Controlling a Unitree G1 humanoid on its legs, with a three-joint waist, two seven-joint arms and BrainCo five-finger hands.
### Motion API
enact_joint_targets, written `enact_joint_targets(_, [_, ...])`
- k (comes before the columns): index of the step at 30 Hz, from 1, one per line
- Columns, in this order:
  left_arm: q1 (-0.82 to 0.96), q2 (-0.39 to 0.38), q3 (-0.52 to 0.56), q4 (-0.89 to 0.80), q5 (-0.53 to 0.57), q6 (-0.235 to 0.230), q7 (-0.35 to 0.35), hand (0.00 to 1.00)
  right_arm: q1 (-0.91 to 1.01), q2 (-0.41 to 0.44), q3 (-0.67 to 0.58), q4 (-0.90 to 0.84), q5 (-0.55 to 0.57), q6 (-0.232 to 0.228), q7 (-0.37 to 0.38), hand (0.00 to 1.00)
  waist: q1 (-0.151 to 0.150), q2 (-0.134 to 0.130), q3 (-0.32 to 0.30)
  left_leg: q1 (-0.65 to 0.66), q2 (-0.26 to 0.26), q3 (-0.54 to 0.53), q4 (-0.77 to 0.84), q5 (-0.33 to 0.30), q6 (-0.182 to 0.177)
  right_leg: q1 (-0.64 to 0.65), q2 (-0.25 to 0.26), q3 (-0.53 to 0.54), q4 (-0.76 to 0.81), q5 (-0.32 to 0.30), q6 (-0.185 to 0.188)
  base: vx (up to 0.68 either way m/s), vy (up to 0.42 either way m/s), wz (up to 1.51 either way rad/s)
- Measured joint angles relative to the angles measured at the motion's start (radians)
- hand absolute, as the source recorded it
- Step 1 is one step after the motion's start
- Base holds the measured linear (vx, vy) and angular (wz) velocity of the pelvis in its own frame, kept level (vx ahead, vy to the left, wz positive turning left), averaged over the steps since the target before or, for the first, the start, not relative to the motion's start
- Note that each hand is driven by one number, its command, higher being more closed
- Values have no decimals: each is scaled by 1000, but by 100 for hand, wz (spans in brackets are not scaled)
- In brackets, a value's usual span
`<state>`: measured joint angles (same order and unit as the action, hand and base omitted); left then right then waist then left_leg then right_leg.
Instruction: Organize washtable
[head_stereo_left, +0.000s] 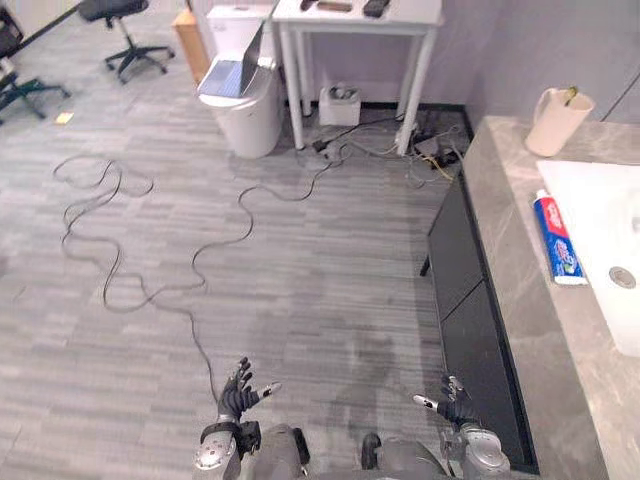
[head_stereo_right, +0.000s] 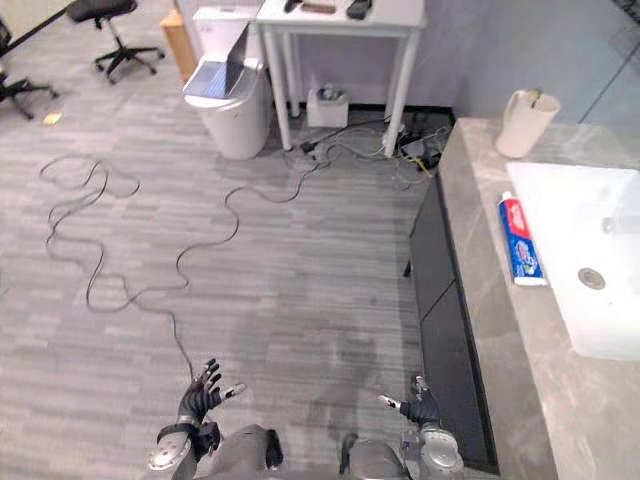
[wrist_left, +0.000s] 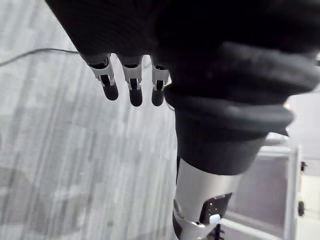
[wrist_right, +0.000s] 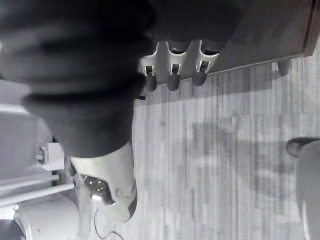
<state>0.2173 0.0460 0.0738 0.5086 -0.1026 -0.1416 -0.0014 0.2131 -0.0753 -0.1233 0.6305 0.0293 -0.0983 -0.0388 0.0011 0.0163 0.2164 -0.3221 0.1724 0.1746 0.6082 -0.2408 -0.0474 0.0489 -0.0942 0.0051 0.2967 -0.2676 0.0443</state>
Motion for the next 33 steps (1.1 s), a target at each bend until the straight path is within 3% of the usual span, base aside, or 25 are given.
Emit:
enact_joint_targets(1, [7,-15,0,0,0,0,0,0,18,-11,0,-18,0,0,1,0,11,29,-9,25,-19,-78,-174,55,-42,-6,-5,28,33,-41,30,346,392,-77])
enact_joint_targets(2, [8,-28,2,10,0,1,1,0,22,-13,-4,-14,0,1,0,0,16,20,-1,48,-31,-64,-172,122,-12,-1,-10,51,52,-62,51,340,363,-72])
enact_joint_targets(3, [16,-19,11,16,-1,4,5,0,21,11,27,-24,0,13,7,0,16,-27,-16,64,-59,-29,-157,73,-35,-4,-43,80,47,-56,45,330,301,-58])
enact_joint_targets(4, [20,-14,11,9,-1,0,4,0,21,18,35,-30,0,11,9,0,19,-37,-17,60,-72,-41,-132,44,-41,-6,-47,91,44,-52,46,339,292,-56])
enact_joint_targets(5, [23,-11,13,2,-1,0,3,0,18,22,42,-31,-1,8,16,0,17,-48,-21,52,-88,-56,-85,4,-8,-1,-53,117,40,-53,52,395,351,-75])
enact_joint_targets(6, [33,-17,15,-6,-1,1,2,0,13,31,47,-35,-2,7,23,0,18,-63,-34,59,-77,-6,-26,-52,29,6,-66,167,34,-61,65,325,298,-87])
enact_joint_targets(8, [45,-19,14,-20,-1,1,3,0,11,31,58,-63,-6,5,24,0,26,-66,-35,95,-62,64,-13,-93,50,-29,-73,207,95,-54,74,305,270,-126])
enact_joint_targets(10, [51,-6,-6,-34,-1,2,2,0,5,36,82,-79,-23,-2,26,0,35,-66,-35,200,-49,198,-64,-116,75,-198,-89,189,352,13,151,294,245,-184])
enact_joint_targets(11, [49,-3,-7,-35,-1,2,3,0,5,37,85,-79,-24,-2,28,0,34,-63,-34,213,-47,206,-72,-119,80,-213,-91,175,380,19,149,205,117,-156])
enact_joint_targets(13, [35,30,-19,-34,0,-4,4,0,-2,49,98,-71,-46,-3,43,0,11,-52,-29,300,-34,272,-124,-122,85,-306,-102,14,508,-6,96,178,46,-101])
enact_joint_targets(14, [33,40,-23,-25,0,-10,4,0,-8,50,104,-60,-49,-6,43,0,8,-50,-29,317,-31,289,-137,-122,85,-329,-101,-33,519,-17,81,211,-6,-90])
enact_joint_targets(15, [12,53,-26,16,1,-14,3,0,-31,45,108,-16,-51,-8,44,0,-1,-51,-29,352,-22,320,-165,-121,84,-370,-99,-136,511,-37,49,216,-22,-82])
enact_joint_targets(17, [-8,66,-24,68,1,-15,4,0,-75,29,123,49,-54,-6,44,0,-14,-48,-28,384,-1,359,-188,-121,83,-423,-98,-312,448,-40,23,228,-77,-97])
enact_joint_targets(19, [-22,80,-24,116,1,-15,4,0,-95,13,134,77,-59,-6,43,0,-16,-50,-29,431,-3,377,-212,-111,43,-441,-95,-484,287,36,-55,312,-124,-94])
enact_joint_targets(20, [-16,88,-25,133,1,-16,4,0,-85,3,137,87,-59,-10,43,0,-15,-80,-40,471,-36,370,-233,-111,6,-417,-84,-533,163,158,-195,400,-127,-106])
enact_joint_targets(21, [-17,67,-30,156,1,-13,2,0,-97,-30,136,103,-61,-10,43,0,-13,-18,-40,493,-4,326,-230,-114,-14,-402,-36,-519,172,147,-191,338,-103,-94])
enact_joint_targets(22, [-19,63,-33,156,1,-15,2,0,-96,-39,132,101,-61,-12,43,0,-19,-4,-40,493,2,306,-219,-104,-32,-400,-28,-510,173,130,-179,302,-109,-70])
enact_joint_targets(23, [-34,53,-36,156,2,-19,3,0,-96,-65,123,102,-60,-10,43,0,-44,25,-37,478,12,274,-163,-81,-70,-400,-13,-499,179,100,-180,235,-103,-30])
enact_joint_targets(24, [-44,52,-38,156,2,-19,3,0,-94,-71,120,104,-60,-10,43,0,-46,32,-38,463,22,265,-124,-68,-78,-396,-5,-496,176,92,-182,349,-161,-32])
enact_joint_targets(25, [-58,54,-39,156,2,-20,2,0,-94,-75,114,115,-60,-9,43,0,-47,35,-36,438,41,248,-47,-32,-99,-381,12,-484,165,82,-185,273,-145,-36])
enact_joint_targets(26, [-66,54,-41,157,2,-21,2,0,-85,-74,107,122,-59,-7,42,0,-47,33,-32,402,74,203,86,54,-108,-332,41,-467,131,75,-183,316,-163,-57])
enact_joint_targets(27, [-61,54,-45,158,2,-21,2,0,-76,-71,106,122,-53,-8,39,0,-43,29,-24,378,103,170,211,60,-109,-264,77,-439,83,73,-183,241,-125,-75])
enact_joint_targets(30, [-46,52,-46,168,2,-21,1,0,-74,-59,88,126,-38,-10,36,0,-39,13,-20,296,92,96,304,3,-76,-154,132,-352,-9,76,-165,182,-79,-88])
enact_joint_targets(33, [-41,50,-45,168,1,-22,2,0,-72,-53,77,141,-38,-8,37,0,-36,12,-18,204,39,24,154,-33,-61,-114,155,-254,-51,89,-155,185,0,-107])
